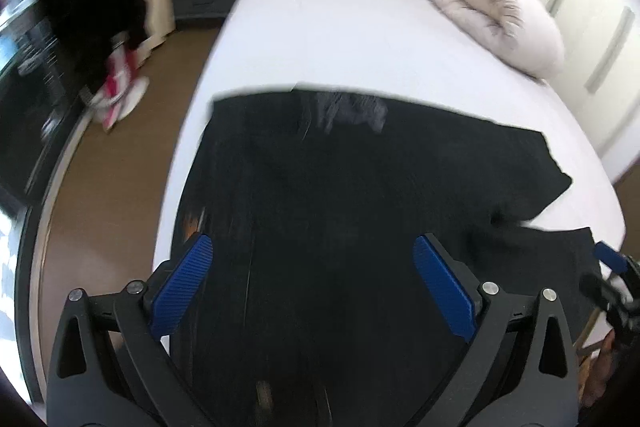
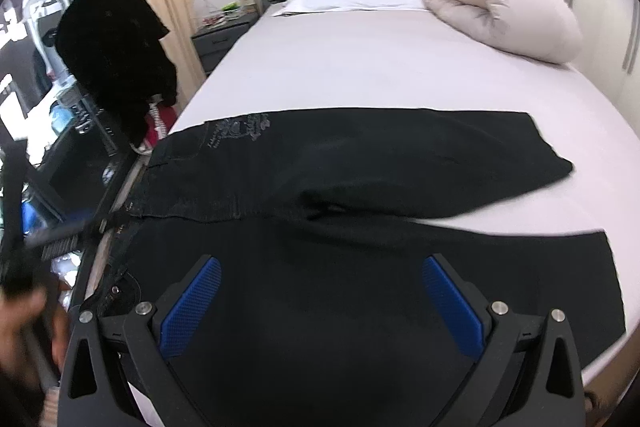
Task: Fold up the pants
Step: 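Grasp the waistband edge of the black jeans with both grippers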
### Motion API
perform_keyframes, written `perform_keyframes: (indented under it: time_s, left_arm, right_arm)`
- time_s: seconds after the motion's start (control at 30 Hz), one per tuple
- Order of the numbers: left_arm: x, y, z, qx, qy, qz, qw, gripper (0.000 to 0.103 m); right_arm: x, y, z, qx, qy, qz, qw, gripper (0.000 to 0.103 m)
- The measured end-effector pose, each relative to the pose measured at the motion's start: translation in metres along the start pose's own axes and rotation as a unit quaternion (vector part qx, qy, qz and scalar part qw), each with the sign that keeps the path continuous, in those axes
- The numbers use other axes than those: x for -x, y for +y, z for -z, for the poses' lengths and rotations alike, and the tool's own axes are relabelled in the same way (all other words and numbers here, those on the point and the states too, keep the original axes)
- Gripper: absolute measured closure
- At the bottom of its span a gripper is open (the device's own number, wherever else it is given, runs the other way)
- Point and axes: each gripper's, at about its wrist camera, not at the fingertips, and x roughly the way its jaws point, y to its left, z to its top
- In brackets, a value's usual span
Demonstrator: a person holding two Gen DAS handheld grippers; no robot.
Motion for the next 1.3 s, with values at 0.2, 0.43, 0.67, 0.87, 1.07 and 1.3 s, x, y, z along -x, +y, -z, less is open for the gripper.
perform_keyframes:
  time_s: [0.2,0.43,0.67,0.87,1.07,1.3]
  left_arm:
    - [-0.090,0.020,-0.105,-0.107,0.034,0.054,0.9922,0.001]
    - [-0.178,0.029,-0.160,-0.193,0.126,0.097,0.9682,0.018]
    - [-0.231,0.036,-0.165,-0.228,0.195,0.120,0.9463,0.044]
    - [-0.235,0.036,-0.169,-0.244,0.196,0.113,0.9430,0.090]
    - [-0.198,0.028,-0.153,-0.254,0.116,0.092,0.9558,0.096]
    - [-0.140,0.019,-0.118,-0.284,0.041,0.086,0.9541,0.096]
  right_arm:
    - [-0.024,-0.021,-0.027,0.044,0.010,-0.064,0.997,0.003]
    - [-0.055,-0.036,-0.046,0.101,0.040,-0.110,0.988,0.020]
    - [-0.087,-0.041,-0.053,0.114,0.071,-0.143,0.981,0.033]
    - [-0.097,-0.028,-0.076,0.142,0.059,-0.153,0.976,0.038]
    - [-0.114,-0.012,-0.116,0.199,0.047,-0.153,0.967,0.044]
    - [-0.150,0.014,-0.165,0.262,0.045,-0.144,0.953,0.049]
